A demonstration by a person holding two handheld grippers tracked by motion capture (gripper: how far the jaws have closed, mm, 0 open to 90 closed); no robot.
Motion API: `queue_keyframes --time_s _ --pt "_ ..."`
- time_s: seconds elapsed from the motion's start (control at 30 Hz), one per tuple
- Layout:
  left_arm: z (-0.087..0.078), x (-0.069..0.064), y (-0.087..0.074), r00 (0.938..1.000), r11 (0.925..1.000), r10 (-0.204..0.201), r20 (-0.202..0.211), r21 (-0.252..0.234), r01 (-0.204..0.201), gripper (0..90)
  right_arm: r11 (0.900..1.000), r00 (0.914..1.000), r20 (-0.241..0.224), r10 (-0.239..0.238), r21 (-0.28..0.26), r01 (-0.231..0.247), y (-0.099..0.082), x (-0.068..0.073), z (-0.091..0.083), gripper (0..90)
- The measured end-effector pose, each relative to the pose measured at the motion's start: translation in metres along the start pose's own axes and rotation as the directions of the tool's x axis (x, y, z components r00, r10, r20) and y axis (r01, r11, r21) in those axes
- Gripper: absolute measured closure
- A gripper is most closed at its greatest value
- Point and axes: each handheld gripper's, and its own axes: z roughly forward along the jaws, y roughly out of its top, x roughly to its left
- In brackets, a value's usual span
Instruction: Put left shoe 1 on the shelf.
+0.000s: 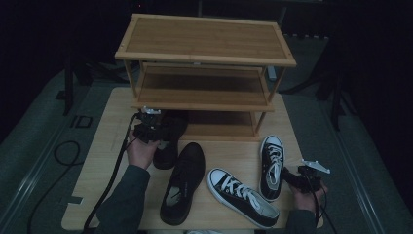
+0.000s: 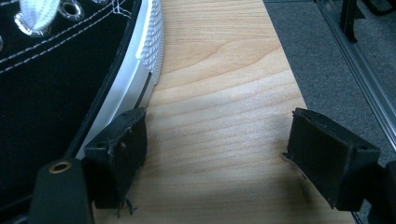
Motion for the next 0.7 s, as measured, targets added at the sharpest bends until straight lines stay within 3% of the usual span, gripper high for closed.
queue_keyframes --time_s 0.23,0.43,0.57,0.7 --pt "-0.026 -0.004 -0.007 0.9983 0.9967 0.045 0.036 -0.069 -0.043 61.6 1.0000 1.0000 0.000 0.000 0.000 0.000 0.000 0.000 0.000 19.6" --pt "-0.049 -0.001 -0.022 0.9949 0.9916 0.082 0.059 -0.105 -0.076 66.4 1.0000 1.0000 0.000 0.003 0.000 -0.003 0.000 0.000 0.000 19.6" --pt "-0.062 -0.002 -0.037 0.9911 0.9874 0.115 0.068 -0.117 -0.106 78.2 1.0000 1.0000 0.000 0.000 0.000 0.000 0.000 0.000 0.000 19.6" --pt "-0.070 0.000 -0.048 0.9904 0.9868 0.117 0.073 -0.121 -0.108 89.8 1.0000 1.0000 0.000 0.000 0.000 0.000 0.000 0.000 0.000 19.6"
